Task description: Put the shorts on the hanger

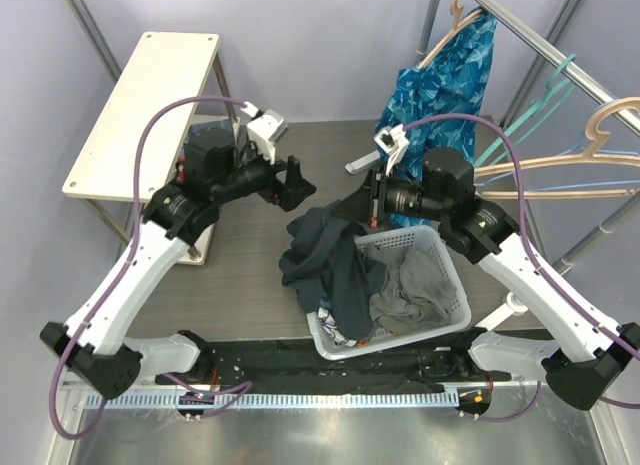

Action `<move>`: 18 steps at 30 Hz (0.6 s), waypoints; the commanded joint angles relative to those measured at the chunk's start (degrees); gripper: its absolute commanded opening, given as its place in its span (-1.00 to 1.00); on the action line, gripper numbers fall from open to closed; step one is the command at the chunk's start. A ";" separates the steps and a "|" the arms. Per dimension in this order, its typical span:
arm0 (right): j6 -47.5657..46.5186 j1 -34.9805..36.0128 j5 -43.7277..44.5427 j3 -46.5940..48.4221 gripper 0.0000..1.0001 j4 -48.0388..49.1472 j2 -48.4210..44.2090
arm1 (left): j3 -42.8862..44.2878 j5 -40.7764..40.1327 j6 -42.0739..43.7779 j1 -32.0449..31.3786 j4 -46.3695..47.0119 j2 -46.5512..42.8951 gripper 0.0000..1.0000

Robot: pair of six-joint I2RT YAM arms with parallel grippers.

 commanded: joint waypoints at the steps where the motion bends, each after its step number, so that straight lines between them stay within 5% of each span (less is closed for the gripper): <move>1: 11.75 0.43 12.21 -0.79 -0.98 13.87 0.28 | -8.16 -1.47 -0.14 1.64 6.39 -15.14 0.76; 10: 17.66 8.42 42.51 4.39 -0.98 13.28 8.89 | -12.06 -4.01 9.44 1.11 1.12 -19.65 0.82; 18: 20.20 10.18 49.06 11.60 -0.98 11.07 15.40 | -18.28 -18.76 21.31 -11.00 10.60 -16.83 0.89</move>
